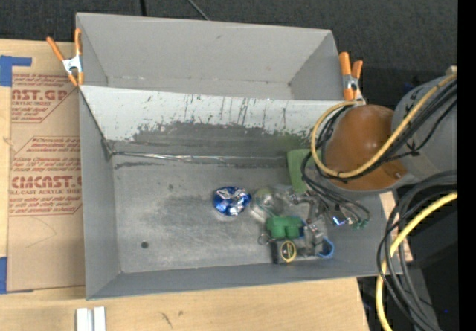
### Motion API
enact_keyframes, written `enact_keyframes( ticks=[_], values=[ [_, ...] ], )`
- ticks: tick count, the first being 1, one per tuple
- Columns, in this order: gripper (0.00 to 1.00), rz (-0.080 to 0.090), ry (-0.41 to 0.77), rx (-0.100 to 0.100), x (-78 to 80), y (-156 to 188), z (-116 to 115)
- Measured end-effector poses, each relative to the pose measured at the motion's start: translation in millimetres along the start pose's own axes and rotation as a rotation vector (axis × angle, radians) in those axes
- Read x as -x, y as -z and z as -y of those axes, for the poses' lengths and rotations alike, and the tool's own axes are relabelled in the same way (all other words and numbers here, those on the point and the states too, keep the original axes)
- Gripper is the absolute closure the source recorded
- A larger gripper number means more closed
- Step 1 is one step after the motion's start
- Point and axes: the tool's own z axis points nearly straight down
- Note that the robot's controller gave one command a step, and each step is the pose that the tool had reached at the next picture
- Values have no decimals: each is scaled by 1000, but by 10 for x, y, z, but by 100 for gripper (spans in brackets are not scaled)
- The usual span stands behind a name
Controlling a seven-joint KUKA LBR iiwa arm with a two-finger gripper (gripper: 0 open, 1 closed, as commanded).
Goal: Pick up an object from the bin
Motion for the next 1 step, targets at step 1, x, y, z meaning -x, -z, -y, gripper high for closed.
enact_keyframes(
  ticks=[1],
  values=[
    [100,1,1,-1,12,2,4]
  ],
)
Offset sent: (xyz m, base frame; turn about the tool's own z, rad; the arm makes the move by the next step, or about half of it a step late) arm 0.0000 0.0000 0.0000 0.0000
